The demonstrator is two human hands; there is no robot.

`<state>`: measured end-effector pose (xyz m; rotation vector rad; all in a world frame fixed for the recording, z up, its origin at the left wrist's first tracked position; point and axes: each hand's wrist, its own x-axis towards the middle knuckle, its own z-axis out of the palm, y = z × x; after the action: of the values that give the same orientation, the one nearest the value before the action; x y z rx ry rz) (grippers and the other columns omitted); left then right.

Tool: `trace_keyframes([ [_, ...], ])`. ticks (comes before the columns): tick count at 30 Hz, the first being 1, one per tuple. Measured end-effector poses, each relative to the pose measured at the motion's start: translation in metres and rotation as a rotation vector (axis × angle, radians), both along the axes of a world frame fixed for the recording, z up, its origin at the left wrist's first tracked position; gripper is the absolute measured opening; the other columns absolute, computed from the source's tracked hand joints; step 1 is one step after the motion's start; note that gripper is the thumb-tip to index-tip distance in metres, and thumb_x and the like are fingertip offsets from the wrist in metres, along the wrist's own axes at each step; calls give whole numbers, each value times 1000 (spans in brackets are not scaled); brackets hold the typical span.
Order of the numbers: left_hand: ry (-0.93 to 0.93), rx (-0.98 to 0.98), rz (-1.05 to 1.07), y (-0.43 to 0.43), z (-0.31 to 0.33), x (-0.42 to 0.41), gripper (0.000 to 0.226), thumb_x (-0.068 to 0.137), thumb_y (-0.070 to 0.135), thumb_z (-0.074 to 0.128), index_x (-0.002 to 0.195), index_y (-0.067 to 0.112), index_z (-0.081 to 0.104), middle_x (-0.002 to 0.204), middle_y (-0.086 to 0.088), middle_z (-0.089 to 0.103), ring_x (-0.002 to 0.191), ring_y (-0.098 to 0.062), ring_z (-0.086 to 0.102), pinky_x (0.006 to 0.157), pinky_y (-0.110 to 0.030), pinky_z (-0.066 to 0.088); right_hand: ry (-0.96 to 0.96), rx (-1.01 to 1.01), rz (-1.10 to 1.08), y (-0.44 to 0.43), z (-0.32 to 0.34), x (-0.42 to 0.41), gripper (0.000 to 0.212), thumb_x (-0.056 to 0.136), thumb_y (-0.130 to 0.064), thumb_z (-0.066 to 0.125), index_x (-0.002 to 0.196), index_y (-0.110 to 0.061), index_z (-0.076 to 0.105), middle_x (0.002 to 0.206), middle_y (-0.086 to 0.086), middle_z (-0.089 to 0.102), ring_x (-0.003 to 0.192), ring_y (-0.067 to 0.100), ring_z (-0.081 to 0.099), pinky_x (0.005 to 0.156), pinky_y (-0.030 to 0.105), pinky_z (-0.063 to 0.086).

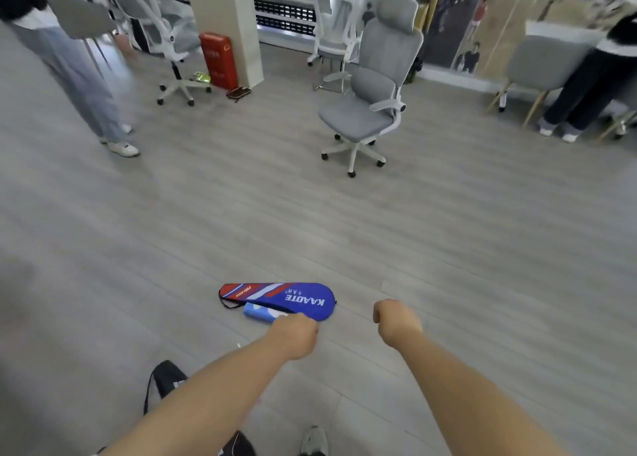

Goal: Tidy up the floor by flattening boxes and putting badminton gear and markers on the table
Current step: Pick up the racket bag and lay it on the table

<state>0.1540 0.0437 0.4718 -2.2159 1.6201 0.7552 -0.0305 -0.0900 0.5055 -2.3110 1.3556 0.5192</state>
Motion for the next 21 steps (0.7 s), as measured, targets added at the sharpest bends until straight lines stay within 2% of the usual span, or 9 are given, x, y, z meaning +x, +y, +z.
trace_keyframes([
  [2,6,15,6,-36,7,19,29,92,17,40,111,16,63,115,-9,64,105,-31,60,77,-37,43,-47,-6,-9,-43,8,21,36,83,3,43,104,-19,64,117,6,58,103,28,61,74,30,45],
  [5,18,33,71,-86,14,41,25,90,19,48,110,15,63,114,-10,64,105,-32,61,76,-36,44,-46,-1,45,-100,12,46,34,83,1,45,101,-20,65,116,7,60,102,28,62,77,31,48],
  [8,43,-1,176,-139,10,59,30,93,22,38,106,14,63,114,-11,65,103,-31,61,80,-37,47,-25,20,115,-164,10,74,31,85,-3,46,104,-20,64,118,5,59,104,28,61,79,30,49],
  [11,24,-28,228,-196,8,76,35,95,22,36,108,12,66,116,-12,67,105,-33,62,88,-37,49,14,54,237,-231,5,105,19,92,-21,51,109,-17,59,121,10,58,106,31,59,86,37,51],
  [14,-34,-35,273,-243,15,91,34,98,22,38,112,11,66,119,-13,66,109,-34,62,91,-38,47,39,99,338,-291,7,139,34,93,-35,47,115,-11,57,122,13,59,107,32,58,88,37,50],
  [18,-24,-1,350,-277,21,113,34,101,20,35,115,7,62,117,-17,62,110,-38,58,91,-47,50,90,114,513,-352,24,192,45,93,-41,42,124,-12,57,126,10,58,110,29,58,88,34,49],
  [21,-28,-24,494,-291,26,131,36,104,24,35,113,5,63,118,-16,63,109,-34,58,88,-45,48,81,106,631,-380,30,244,47,92,-43,41,125,-14,58,126,7,59,110,27,58,82,30,45],
])
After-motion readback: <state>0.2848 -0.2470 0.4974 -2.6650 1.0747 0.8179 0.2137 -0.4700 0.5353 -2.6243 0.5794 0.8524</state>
